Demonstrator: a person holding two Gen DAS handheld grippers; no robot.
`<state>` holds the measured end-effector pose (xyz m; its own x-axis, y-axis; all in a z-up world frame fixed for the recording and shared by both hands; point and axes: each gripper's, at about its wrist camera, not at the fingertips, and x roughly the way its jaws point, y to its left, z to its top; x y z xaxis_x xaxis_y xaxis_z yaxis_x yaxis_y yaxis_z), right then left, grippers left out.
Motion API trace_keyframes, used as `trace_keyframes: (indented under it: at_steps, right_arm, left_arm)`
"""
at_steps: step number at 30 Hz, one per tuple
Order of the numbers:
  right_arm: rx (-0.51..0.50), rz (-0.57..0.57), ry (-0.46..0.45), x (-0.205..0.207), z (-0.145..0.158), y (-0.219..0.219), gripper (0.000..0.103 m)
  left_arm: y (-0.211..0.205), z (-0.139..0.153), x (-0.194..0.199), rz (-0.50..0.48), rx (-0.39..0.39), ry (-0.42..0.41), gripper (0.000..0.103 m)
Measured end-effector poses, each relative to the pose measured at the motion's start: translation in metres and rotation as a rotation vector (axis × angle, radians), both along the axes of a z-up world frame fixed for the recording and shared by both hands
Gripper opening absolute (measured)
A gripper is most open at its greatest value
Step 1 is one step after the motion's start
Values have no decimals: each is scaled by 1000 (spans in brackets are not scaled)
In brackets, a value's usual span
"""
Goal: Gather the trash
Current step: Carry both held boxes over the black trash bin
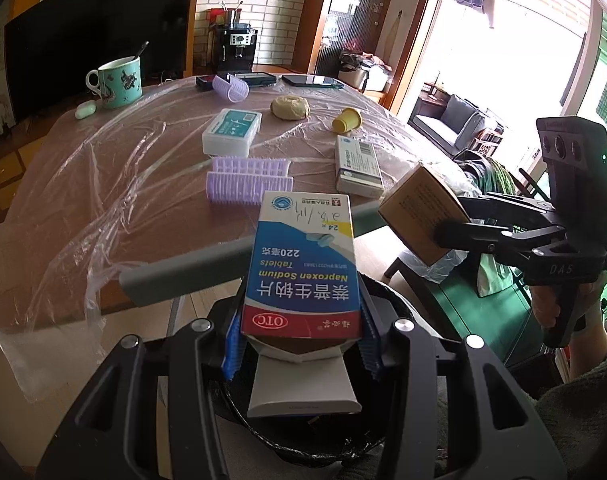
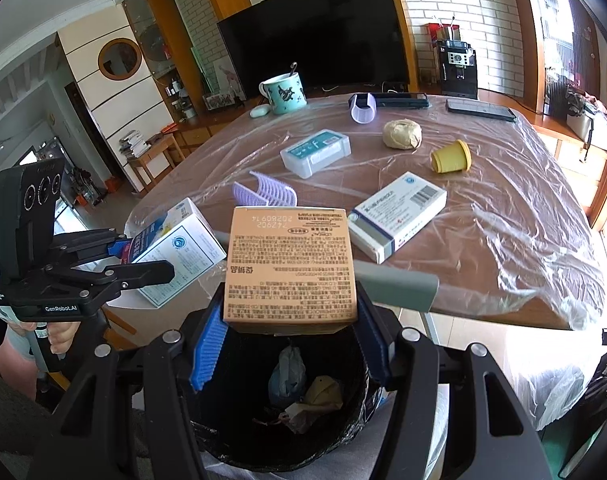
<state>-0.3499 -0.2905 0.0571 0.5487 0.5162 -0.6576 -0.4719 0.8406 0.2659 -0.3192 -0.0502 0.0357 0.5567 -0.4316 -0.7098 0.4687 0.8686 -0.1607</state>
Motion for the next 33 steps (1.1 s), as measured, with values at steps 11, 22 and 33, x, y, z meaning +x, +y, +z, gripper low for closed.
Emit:
trace_keyframes:
  at_steps: [11,22,33]
  right_arm:
    - [-18,8,47,-10,-16,1,58]
    - [-41,11,101,-16,-37,3,58]
    - [-84,18,140,-15,-57,14,58]
  left_arm:
    - [-11,-18,-9,-17,21,41,47]
    - [-17,-39,-11,-24,50,87,47]
    - [-20,-57,-9,-29,85,121,47]
